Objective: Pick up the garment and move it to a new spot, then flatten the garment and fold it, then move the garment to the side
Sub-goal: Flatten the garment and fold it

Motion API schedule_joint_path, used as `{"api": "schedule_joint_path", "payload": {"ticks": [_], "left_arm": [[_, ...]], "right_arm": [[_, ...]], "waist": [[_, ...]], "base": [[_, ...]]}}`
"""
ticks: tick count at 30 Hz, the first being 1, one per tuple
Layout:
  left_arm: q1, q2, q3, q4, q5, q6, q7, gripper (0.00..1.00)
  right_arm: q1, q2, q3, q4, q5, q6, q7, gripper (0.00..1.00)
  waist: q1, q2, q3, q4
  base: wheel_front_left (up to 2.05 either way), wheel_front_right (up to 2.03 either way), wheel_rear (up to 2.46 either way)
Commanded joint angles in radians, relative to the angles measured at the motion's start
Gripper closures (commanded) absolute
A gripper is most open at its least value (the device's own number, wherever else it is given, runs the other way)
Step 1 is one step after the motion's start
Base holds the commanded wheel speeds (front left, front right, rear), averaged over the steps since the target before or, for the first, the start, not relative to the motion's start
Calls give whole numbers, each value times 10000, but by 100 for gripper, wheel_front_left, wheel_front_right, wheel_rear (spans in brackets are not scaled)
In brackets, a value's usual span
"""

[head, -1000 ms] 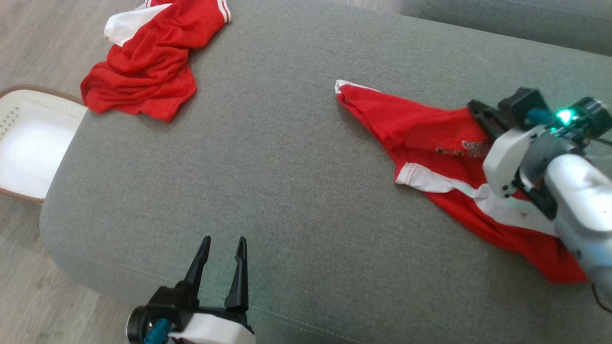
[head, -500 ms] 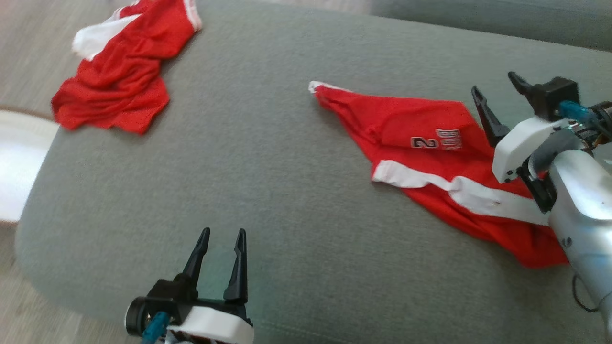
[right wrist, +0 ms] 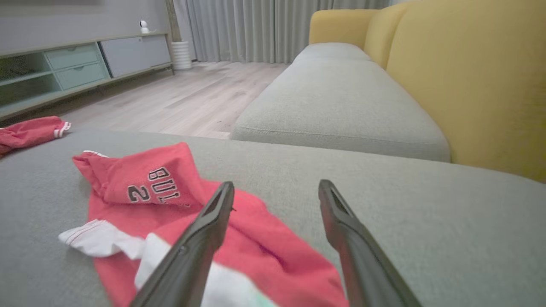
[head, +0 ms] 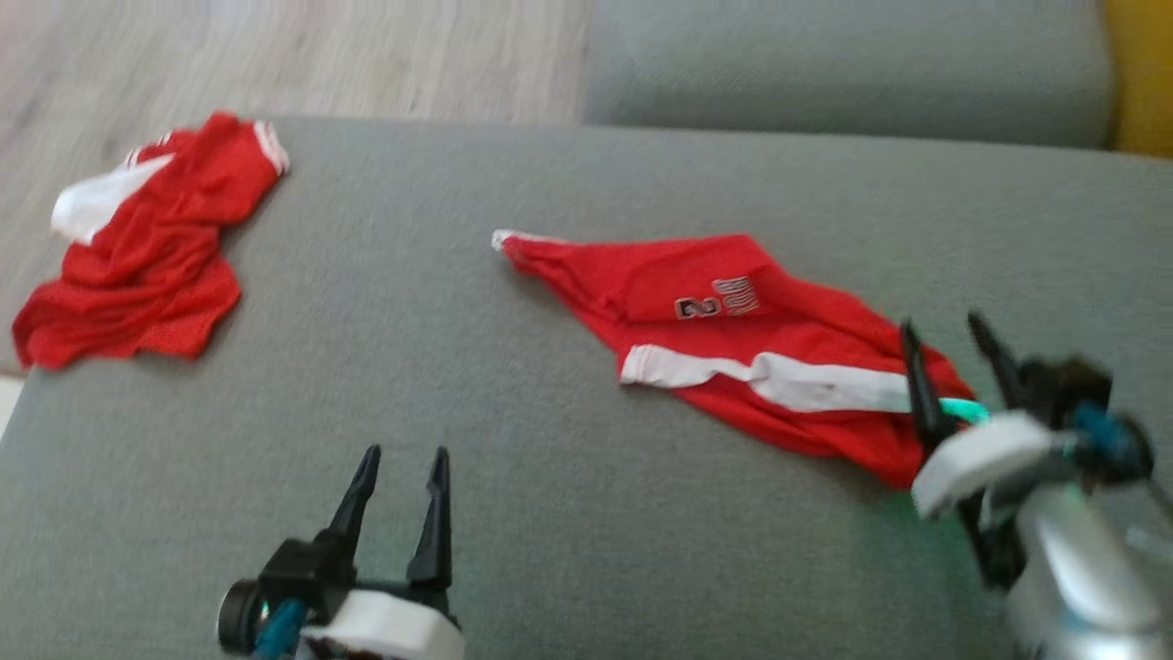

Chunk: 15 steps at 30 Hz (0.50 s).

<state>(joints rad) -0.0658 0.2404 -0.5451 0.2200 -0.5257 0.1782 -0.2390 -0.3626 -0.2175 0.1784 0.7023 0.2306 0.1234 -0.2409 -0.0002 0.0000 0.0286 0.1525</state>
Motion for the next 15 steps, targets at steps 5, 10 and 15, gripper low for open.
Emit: {"api": "schedule_joint_path", "payload": {"ticks": [5, 10, 15], "left_arm": [[299, 308, 580, -160, -251, 150, 0, 0], [648, 396, 621, -97, -388, 164, -13, 0], [832, 486, 706, -93, -506, 227, 8, 0]], "right_arm": [[1435, 962, -818, -1727, -796, 73, -28, 0], [2809, 1544, -1379, -3306, -1364, 73, 331, 0], [3850, 1663, -1408, -4478, -1287, 73, 779, 0]], "waist": [[2, 0, -670, -529], [2, 0, -913, -541], [2, 0, -1059, -458]], "base": [[0, 0, 0], [0, 0, 0], [0, 0, 0]]}}
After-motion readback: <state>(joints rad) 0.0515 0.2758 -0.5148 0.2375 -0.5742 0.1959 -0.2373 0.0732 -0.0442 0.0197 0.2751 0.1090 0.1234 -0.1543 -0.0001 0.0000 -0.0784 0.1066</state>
